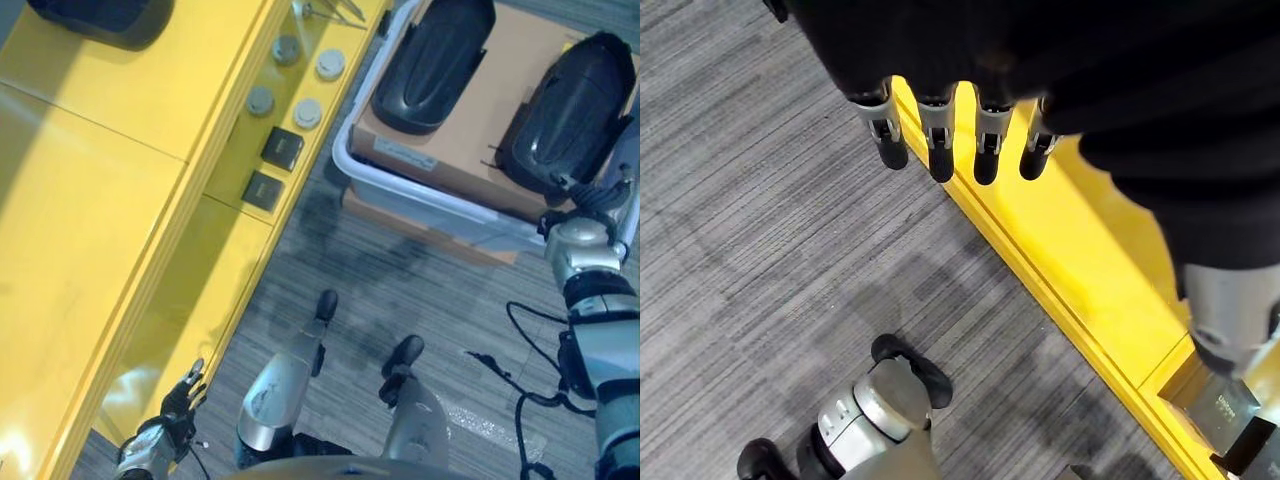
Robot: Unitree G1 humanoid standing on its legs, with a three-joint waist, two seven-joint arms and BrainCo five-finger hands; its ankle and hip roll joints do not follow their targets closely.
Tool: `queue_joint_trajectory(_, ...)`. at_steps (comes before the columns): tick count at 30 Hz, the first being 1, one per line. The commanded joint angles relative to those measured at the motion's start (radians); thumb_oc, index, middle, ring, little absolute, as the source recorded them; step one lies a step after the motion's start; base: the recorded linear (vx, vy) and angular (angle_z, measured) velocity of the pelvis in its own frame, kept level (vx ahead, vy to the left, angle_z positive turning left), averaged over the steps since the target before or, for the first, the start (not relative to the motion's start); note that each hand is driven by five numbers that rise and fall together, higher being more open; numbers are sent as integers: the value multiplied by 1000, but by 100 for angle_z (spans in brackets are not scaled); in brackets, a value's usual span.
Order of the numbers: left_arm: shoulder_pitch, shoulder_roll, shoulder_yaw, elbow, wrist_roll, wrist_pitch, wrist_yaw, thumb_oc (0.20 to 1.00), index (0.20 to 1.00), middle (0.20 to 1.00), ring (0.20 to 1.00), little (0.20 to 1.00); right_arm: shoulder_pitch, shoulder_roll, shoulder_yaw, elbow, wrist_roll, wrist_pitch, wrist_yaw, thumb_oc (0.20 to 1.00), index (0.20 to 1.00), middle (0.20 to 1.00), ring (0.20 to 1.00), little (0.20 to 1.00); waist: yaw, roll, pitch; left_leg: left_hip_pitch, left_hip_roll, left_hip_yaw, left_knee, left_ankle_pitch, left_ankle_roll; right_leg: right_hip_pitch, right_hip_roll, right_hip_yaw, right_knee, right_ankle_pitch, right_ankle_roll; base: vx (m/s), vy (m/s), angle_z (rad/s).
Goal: Move parts from the plastic box to the shelf.
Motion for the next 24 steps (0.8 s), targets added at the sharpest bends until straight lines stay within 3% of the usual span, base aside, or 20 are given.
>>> queue_joint_trajectory(1, 21, 56, -31, -19, -36, -5, -11, 1000, 1000, 1000, 1000, 1000, -42, -73, 75, -39, 48, -29, 8, 1000, 1000, 1000, 1000, 1000, 10, 4, -18, -106, 10, -47, 139, -83, -40, -7, -31, 9, -18, 30, 33, -43, 13, -4)
queue_joint_trajectory(3, 21, 53, -34, -25, -35, -9, -10, 1000, 1000, 1000, 1000, 1000, -40, -64, 74, -41, 60, -31, 11, 1000, 1000, 1000, 1000, 1000, 9, 6, -11, -113, 10, -44, 147, -84, -39, -15, -31, 12, -10, 28, 31, -24, -3, -7)
queue_joint_trajectory(4, 19, 52, -37, -26, -41, -14, -11, 1000, 1000, 1000, 1000, 1000, -43, -61, 73, -37, 74, -34, 15, 721, 721, 721, 721, 721, 8, 7, -6, -118, 10, -42, 151, -85, -39, -20, -31, 14, -6, 27, 30, -47, -1, -6)
queue_joint_trajectory(5, 17, 53, -37, -32, -48, -13, -12, 1000, 1000, 1000, 1000, 1000, -45, -58, 68, -37, 82, -35, 20, 206, 206, 206, 206, 206, 6, 9, -3, -124, 10, -39, 154, -85, -39, -27, -31, 17, -1, 25, 30, -44, 0, -3)
queue_joint_trajectory(17, 20, 54, -44, -73, -73, -29, -44, 1000, 1000, 1000, 1000, 1000, -28, -28, 56, -60, 103, -15, 38, 200, 200, 200, 200, 200, 0, 6, -5, -116, 16, -28, 152, -87, -40, -25, -26, 24, -2, 25, 26, -17, 0, -4)
queue_joint_trajectory(24, 44, 59, -44, -190, -83, -41, -94, 1000, 1000, 1000, 1000, 1000, 70, 5, 31, -142, 52, -35, 83, 200, 200, 200, 200, 200, -1, -18, -52, -57, 23, -31, 129, -97, -43, 44, -15, 12, -46, 30, 23, 2, -5, 0)
